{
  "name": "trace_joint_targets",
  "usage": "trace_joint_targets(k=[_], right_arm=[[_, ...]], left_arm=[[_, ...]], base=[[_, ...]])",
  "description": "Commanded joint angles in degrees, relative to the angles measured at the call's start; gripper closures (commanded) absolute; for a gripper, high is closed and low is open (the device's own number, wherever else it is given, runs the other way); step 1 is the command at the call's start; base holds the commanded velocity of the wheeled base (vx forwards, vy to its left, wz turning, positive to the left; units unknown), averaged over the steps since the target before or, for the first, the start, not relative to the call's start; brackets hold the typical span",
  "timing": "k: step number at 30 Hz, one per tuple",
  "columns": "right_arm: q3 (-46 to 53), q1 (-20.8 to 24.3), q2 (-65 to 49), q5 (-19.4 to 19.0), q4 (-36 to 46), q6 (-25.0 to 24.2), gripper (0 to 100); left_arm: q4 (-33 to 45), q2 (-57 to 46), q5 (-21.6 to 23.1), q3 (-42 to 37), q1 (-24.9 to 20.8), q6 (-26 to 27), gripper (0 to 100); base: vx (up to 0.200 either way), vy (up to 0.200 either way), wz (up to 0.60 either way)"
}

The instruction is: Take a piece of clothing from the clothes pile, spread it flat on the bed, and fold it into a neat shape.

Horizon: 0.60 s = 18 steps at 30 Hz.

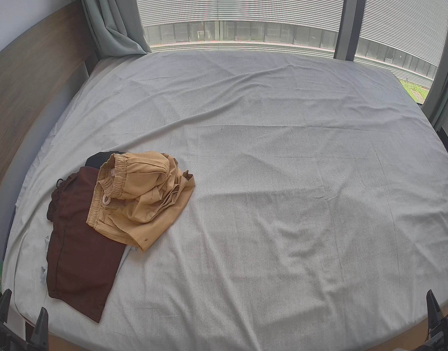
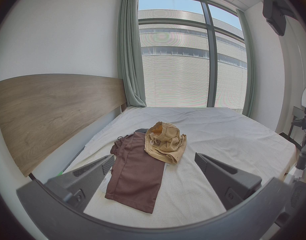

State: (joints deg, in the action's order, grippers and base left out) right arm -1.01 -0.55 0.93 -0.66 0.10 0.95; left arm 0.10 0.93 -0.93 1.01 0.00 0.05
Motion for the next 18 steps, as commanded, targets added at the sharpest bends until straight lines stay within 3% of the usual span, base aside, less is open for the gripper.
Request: trace_joint_targets(k=[1,18], right_arm=[[0.9,0.0,-0.6,0.0,0.0,-0.1,0],[0.9,0.0,-0.6,0.0,0.0,-0.2,0]], left_arm=[[0.0,-0.9,-0.1,-0.9,0.1,0.0,0],[-0.3,-0.9,-0.9,-1.0,0.1,-2.0,0]], base=[[0.000,0.000,0.00],[0.000,0.000,0.00]])
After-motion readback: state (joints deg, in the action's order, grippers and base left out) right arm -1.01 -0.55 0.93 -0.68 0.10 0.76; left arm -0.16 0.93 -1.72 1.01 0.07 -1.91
